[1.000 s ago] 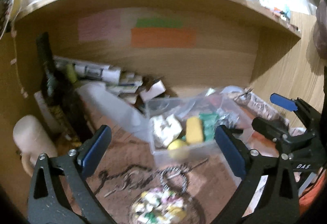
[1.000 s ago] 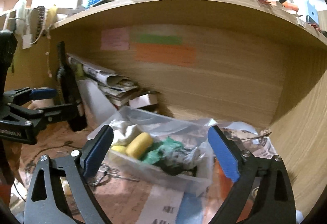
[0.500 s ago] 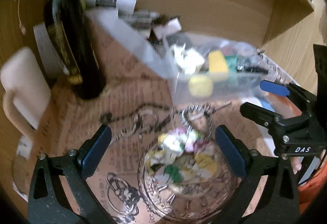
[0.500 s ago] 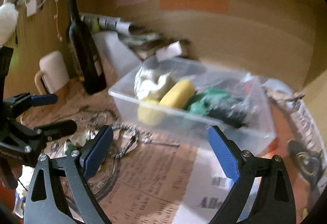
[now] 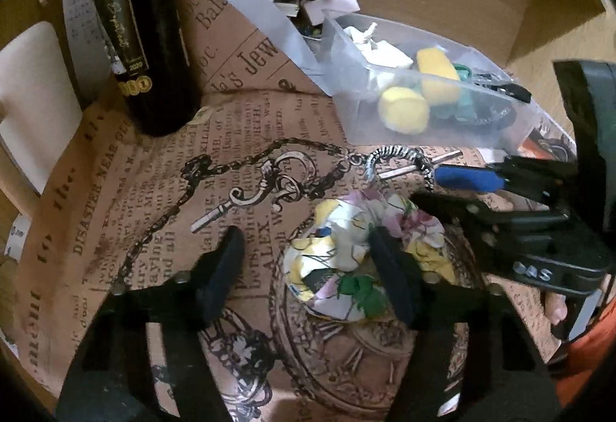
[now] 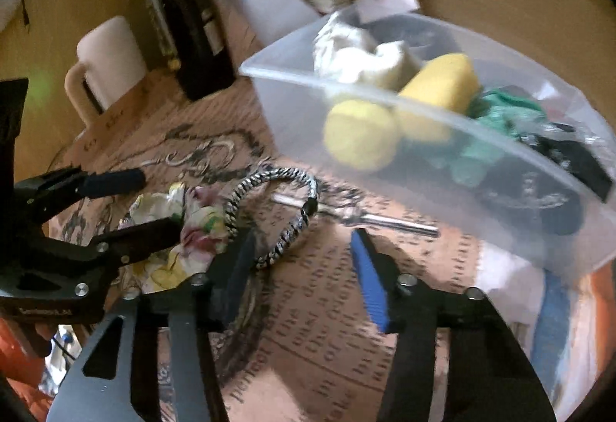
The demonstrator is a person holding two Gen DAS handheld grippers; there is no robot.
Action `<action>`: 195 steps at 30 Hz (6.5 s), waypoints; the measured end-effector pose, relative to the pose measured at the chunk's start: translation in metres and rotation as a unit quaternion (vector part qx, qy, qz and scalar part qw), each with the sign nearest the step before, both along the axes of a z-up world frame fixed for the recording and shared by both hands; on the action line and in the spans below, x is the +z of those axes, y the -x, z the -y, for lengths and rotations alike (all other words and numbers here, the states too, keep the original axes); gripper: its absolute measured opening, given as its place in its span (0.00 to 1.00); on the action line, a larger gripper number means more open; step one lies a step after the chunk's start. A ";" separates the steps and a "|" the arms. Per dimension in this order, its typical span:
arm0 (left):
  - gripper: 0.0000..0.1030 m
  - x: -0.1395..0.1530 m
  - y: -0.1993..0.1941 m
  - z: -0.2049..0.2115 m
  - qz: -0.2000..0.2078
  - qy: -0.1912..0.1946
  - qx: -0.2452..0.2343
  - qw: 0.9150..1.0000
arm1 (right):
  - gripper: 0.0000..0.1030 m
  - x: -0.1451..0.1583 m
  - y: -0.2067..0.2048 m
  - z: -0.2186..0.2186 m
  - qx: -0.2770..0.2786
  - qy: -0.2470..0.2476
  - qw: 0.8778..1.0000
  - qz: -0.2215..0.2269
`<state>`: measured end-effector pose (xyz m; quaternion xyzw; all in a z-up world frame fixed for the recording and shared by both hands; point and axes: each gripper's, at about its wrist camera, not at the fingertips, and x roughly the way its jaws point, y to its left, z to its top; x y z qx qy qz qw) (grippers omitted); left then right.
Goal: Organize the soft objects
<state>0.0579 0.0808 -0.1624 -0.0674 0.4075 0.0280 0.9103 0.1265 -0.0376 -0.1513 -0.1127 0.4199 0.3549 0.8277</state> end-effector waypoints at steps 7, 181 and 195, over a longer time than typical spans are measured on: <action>0.19 0.007 0.005 -0.004 0.005 0.015 -0.007 1.000 | 0.08 -0.002 0.005 -0.004 0.000 0.014 1.000 0.025; 1.00 0.185 0.028 0.066 0.302 -0.026 -0.057 0.951 | 1.00 0.177 0.066 0.139 -0.155 -0.168 0.927 0.298; 1.00 0.179 0.024 0.061 0.295 -0.019 -0.066 0.953 | 1.00 0.173 0.062 0.136 -0.151 -0.163 0.930 0.292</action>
